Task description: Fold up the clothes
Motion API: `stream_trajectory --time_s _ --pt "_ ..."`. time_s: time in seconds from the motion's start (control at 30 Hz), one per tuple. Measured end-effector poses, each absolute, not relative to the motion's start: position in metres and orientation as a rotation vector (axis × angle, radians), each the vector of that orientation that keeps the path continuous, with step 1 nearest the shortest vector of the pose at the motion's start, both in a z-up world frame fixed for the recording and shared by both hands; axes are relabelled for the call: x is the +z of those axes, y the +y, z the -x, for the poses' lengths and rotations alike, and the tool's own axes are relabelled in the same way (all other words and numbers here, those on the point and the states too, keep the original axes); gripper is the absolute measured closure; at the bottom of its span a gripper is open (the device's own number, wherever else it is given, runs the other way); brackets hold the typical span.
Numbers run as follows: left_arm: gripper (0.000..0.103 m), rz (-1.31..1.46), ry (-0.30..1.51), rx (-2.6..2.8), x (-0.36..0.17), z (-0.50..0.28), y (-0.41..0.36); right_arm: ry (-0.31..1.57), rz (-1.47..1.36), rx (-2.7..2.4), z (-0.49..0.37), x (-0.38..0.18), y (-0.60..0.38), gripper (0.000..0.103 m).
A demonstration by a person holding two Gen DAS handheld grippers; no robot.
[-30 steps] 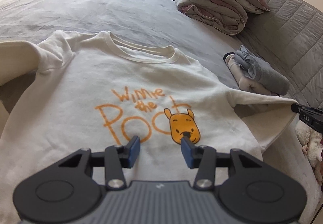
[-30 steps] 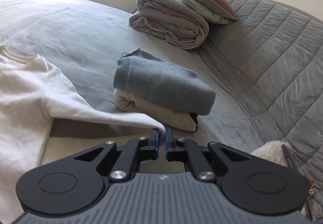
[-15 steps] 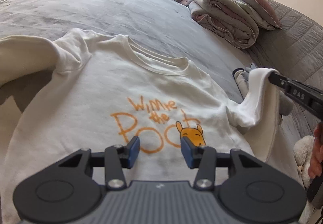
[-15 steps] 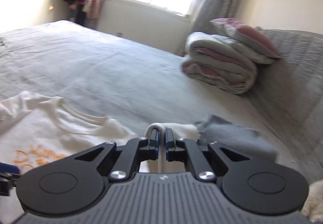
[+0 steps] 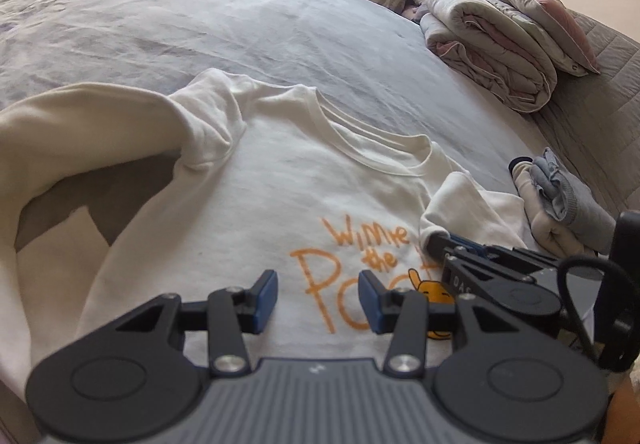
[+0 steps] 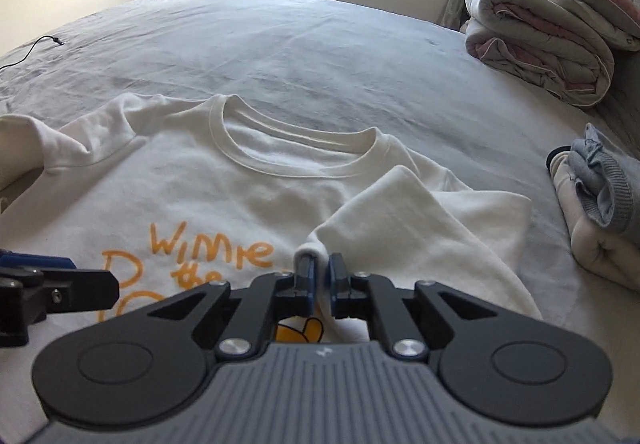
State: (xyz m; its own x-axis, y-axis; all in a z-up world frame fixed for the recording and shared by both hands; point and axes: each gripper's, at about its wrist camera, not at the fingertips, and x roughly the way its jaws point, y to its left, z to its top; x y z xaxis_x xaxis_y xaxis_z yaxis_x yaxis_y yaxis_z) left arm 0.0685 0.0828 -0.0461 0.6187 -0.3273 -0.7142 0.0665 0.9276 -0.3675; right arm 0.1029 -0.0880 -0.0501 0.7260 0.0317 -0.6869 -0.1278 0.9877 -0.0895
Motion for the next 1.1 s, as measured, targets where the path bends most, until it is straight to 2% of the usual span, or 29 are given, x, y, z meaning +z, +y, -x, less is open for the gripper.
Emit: stream_trajectory --time_s 0.07,0.1,0.13,0.17,0.53,0.97,1.1 --pt "0.057 0.32 0.88 -0.231 -0.046 -0.068 0.083 0.763 0.105 0.098 -0.102 -0.049 -0.091 0.086" --pt "0.057 0.32 0.88 -0.231 -0.046 -0.068 0.082 0.77 0.085 0.105 -0.101 -0.047 -0.093 0.08" --pt "0.057 0.32 0.881 -0.231 -0.046 -0.068 0.082 0.783 0.048 0.121 -0.098 -0.043 -0.097 0.064" --pt "0.057 0.321 0.881 -0.232 -0.046 -0.068 0.083 0.794 0.003 0.136 -0.094 -0.038 -0.102 0.056" --pt "0.057 0.334 0.89 -0.235 -0.046 -0.068 0.083 0.802 -0.442 0.04 -0.047 -0.002 -0.199 0.056" --pt "0.057 0.34 0.899 -0.239 -0.046 -0.066 0.082 0.913 -0.916 -0.096 -0.021 -0.058 -0.259 0.055" --pt "0.057 0.344 0.902 -0.241 -0.046 -0.066 0.082 0.861 -1.067 -0.094 -0.016 -0.07 -0.266 0.055"
